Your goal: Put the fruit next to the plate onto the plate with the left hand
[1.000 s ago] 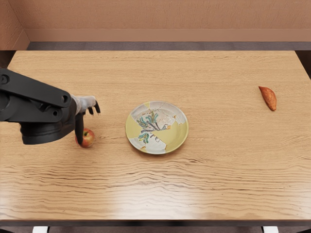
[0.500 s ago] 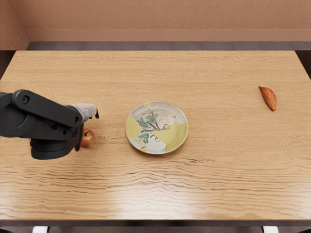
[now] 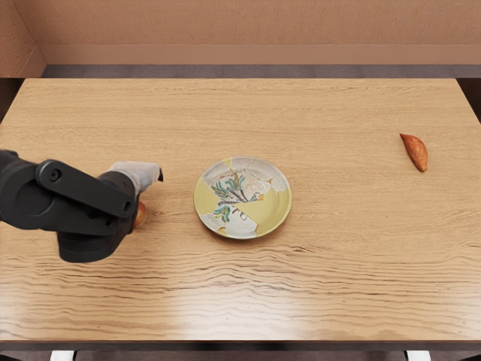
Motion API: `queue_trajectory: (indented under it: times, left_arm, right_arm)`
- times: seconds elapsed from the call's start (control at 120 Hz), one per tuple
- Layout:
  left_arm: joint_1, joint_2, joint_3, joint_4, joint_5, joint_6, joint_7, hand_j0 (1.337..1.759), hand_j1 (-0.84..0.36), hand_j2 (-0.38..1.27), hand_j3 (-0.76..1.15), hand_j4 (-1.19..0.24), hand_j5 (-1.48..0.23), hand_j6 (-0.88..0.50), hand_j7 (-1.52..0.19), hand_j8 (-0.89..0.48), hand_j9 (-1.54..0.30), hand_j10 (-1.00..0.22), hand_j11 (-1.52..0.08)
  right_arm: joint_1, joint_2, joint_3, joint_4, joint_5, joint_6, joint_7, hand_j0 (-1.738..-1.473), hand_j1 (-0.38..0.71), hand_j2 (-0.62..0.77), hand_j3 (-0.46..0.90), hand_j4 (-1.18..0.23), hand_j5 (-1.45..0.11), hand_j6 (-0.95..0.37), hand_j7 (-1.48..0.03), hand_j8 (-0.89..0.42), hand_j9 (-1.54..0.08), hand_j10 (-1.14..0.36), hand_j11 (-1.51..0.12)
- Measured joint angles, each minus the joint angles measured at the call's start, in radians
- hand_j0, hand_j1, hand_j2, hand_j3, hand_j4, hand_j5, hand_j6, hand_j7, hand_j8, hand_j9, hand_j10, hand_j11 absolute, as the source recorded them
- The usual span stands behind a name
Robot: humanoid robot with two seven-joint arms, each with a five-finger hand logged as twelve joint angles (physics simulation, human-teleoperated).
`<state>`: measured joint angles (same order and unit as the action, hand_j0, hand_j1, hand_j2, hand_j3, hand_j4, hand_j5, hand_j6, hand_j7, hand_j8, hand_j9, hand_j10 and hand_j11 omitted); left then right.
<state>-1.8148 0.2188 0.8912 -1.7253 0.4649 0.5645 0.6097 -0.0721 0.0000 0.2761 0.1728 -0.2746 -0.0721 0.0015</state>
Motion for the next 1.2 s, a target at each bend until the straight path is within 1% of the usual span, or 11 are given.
queue_trajectory:
  times: [0.192,0.475,0.717,0.933,1.2]
  left_arm:
    - [0.012,-0.018,0.010,0.003,0.042,0.036,0.001,1.658,0.05,0.05,0.00,-0.25,-0.32,-0.25,-0.32,-0.25,-0.32,-0.25,-0.32]
    - [0.039,-0.033,0.035,0.001,0.109,0.046,-0.001,1.658,0.05,0.05,0.00,-0.25,-0.32,-0.25,-0.32,-0.25,-0.32,-0.25,-0.32]
    - [0.054,-0.024,0.041,0.001,0.120,0.046,-0.002,1.658,0.04,0.05,0.00,-0.26,-0.34,-0.26,-0.33,-0.26,-0.33,-0.26,-0.33]
    - [0.069,-0.016,0.041,0.000,0.115,0.046,-0.003,1.658,-0.04,0.07,0.00,-0.32,-0.42,-0.32,-0.42,-0.32,-0.42,-0.32,-0.42]
    - [0.074,-0.015,0.041,0.000,0.115,0.046,-0.005,1.658,-0.19,0.09,0.00,-0.45,-0.59,-0.45,-0.59,-0.45,-0.59,-0.45,-0.59]
  right_arm:
    - [0.000,0.000,0.000,0.000,0.000,0.000,0.000,-1.658,-0.31,-0.01,0.00,-0.04,-0.05,-0.04,-0.05,-0.04,-0.05,-0.04,-0.05]
    - [0.000,0.000,0.000,0.000,0.000,0.000,0.000,-1.658,-0.31,-0.01,0.00,-0.04,-0.05,-0.04,-0.05,-0.04,-0.05,-0.04,-0.05]
    - [0.000,0.000,0.000,0.000,0.000,0.000,0.000,-1.658,-0.31,-0.01,0.00,-0.04,-0.05,-0.04,-0.05,-0.04,-0.05,-0.04,-0.05]
    - [0.000,0.000,0.000,0.000,0.000,0.000,0.000,-1.658,-0.31,-0.01,0.00,-0.04,-0.05,-0.04,-0.05,-0.04,-0.05,-0.04,-0.05]
    - [-0.001,0.000,0.000,0.000,0.000,0.000,0.000,-1.658,-0.31,-0.01,0.00,-0.04,-0.05,-0.04,-0.05,-0.04,-0.05,-0.04,-0.05]
